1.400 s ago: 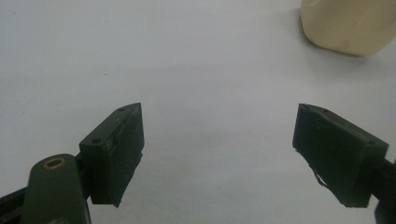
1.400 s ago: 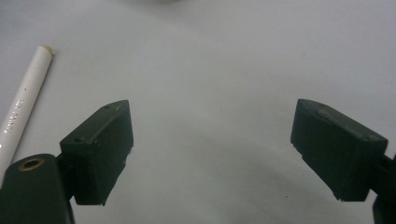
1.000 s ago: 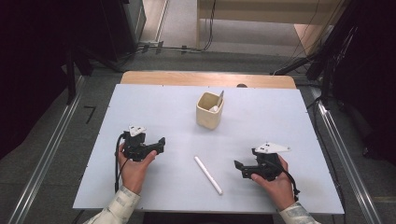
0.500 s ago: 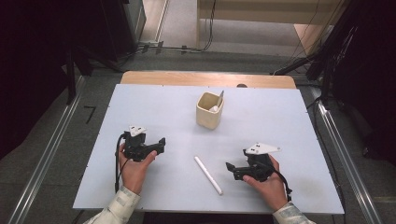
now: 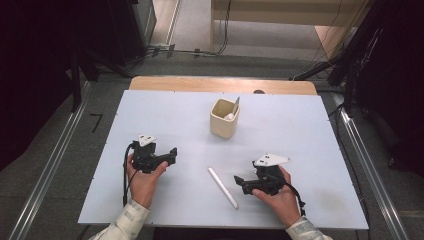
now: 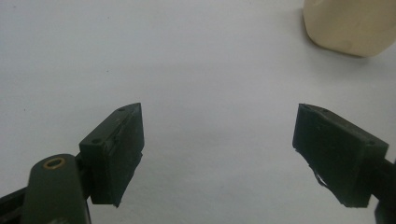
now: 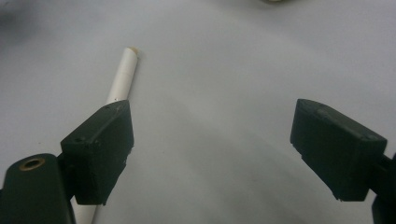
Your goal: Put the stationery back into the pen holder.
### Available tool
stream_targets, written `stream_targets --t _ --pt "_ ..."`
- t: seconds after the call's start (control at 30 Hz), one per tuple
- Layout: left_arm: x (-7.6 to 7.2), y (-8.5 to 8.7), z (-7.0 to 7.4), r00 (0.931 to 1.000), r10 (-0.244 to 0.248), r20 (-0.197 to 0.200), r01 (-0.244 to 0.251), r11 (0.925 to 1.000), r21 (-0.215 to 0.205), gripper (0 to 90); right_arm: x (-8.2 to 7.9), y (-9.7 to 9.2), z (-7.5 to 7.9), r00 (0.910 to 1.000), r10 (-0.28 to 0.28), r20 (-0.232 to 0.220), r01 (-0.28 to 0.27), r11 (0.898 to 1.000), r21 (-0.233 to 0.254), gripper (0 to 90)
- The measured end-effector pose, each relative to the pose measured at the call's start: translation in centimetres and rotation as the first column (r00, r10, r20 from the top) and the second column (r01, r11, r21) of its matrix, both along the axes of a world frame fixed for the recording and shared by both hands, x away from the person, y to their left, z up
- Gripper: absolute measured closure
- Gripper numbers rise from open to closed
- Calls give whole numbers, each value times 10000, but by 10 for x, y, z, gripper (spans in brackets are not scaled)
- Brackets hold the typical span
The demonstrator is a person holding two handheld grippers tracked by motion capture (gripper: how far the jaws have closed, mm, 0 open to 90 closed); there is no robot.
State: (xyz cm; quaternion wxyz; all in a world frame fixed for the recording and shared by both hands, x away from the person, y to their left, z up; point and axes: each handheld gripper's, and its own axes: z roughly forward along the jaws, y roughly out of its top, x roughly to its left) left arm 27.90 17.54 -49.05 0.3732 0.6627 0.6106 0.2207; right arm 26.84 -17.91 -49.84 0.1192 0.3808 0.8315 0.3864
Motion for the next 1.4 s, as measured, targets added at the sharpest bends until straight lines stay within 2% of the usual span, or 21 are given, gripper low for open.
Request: stream_targets --t 0.33,0.93,1.4 --pt "0 0 0 10000 -18 -6 18 10000 -33 176 -3 15 -3 9995 323 -38 -323 9995 -44 120" --pt "1 0 -1 10000 -54 -11 54 10000 -53 176 -7 39 -10 9982 583 -111 -587 9972 -457 127" --pt "1 0 -1 10000 -74 -19 73 9999 -90 176 -11 52 -14 9965 823 -125 -829 9943 -669 149"
